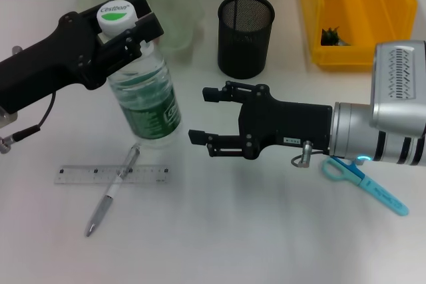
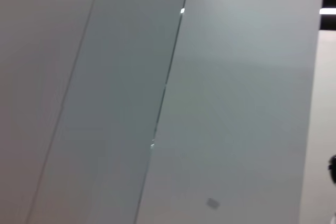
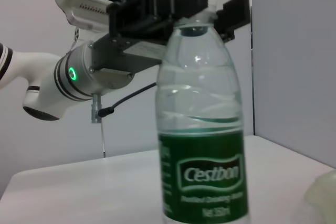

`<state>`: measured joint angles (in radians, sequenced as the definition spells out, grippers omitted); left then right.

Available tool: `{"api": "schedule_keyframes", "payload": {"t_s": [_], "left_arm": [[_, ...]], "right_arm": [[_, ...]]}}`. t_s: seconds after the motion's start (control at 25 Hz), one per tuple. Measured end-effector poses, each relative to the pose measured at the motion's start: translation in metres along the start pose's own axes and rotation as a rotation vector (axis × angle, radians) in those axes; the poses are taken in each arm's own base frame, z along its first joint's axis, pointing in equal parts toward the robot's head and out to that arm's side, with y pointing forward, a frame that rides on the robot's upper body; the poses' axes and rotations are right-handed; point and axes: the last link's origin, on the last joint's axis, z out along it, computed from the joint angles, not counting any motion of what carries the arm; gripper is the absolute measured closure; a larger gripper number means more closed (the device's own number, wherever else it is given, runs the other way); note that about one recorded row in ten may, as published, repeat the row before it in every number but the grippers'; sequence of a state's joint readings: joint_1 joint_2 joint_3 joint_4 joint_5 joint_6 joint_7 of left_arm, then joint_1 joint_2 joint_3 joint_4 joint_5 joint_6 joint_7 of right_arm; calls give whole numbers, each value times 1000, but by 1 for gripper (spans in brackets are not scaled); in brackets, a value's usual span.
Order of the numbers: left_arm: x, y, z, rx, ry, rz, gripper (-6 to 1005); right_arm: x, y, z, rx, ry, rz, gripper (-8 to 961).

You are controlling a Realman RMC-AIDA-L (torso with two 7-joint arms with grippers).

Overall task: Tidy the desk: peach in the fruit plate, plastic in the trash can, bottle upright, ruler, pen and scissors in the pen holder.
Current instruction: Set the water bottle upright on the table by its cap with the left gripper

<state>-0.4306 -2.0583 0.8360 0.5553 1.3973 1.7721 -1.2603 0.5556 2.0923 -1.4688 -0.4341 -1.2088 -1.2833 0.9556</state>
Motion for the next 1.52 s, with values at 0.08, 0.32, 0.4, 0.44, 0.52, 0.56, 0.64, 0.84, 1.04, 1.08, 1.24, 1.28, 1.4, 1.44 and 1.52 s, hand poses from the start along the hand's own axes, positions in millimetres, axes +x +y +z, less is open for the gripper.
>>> {"api": "schedule_keyframes", "payload": {"t_s": [0.08,0.32,0.4,0.44,0.52,0.56,0.64,0.84,1.04,1.08,1.24,1.28,1.4,1.44,1.52], "left_arm": [[-2,-6,-1,40,-15,8,552],[-8,-22,-4,157,-62,20,556],[-10,-28,-6,200,-79,34,556],[-12,-32,-7,226,-89,45,556],[-14,-37,-8,267,-104,55,555],[-14,-40,-9,285,-110,56,555],[-16,-44,-10,317,-120,68,555],[-19,-51,-12,372,-144,106,555],[-18,-55,-17,407,-148,130,555],[-18,-55,-18,412,-146,135,554],[-18,-57,-24,444,-138,139,554],[-18,-57,-26,450,-138,139,554],[-18,-57,-29,461,-140,140,554],[-18,-57,-29,461,-140,140,554],[-19,-58,-31,472,-144,147,554]], "right_arm": [[2,1,-3,7,-5,10,178],[6,2,-12,53,-41,49,179],[7,2,-16,72,-56,57,179],[7,2,-17,82,-63,58,179],[9,3,-20,98,-72,58,179],[9,3,-21,102,-74,60,179],[11,5,-22,106,-74,66,179],[14,3,-25,132,-87,90,179],[16,4,-26,137,-85,98,179],[16,4,-26,138,-85,99,179],[16,4,-26,138,-85,98,179],[16,4,-26,138,-85,98,180],[17,4,-26,139,-84,100,180],[17,4,-26,139,-84,100,180],[17,4,-26,137,-83,100,180]]}}
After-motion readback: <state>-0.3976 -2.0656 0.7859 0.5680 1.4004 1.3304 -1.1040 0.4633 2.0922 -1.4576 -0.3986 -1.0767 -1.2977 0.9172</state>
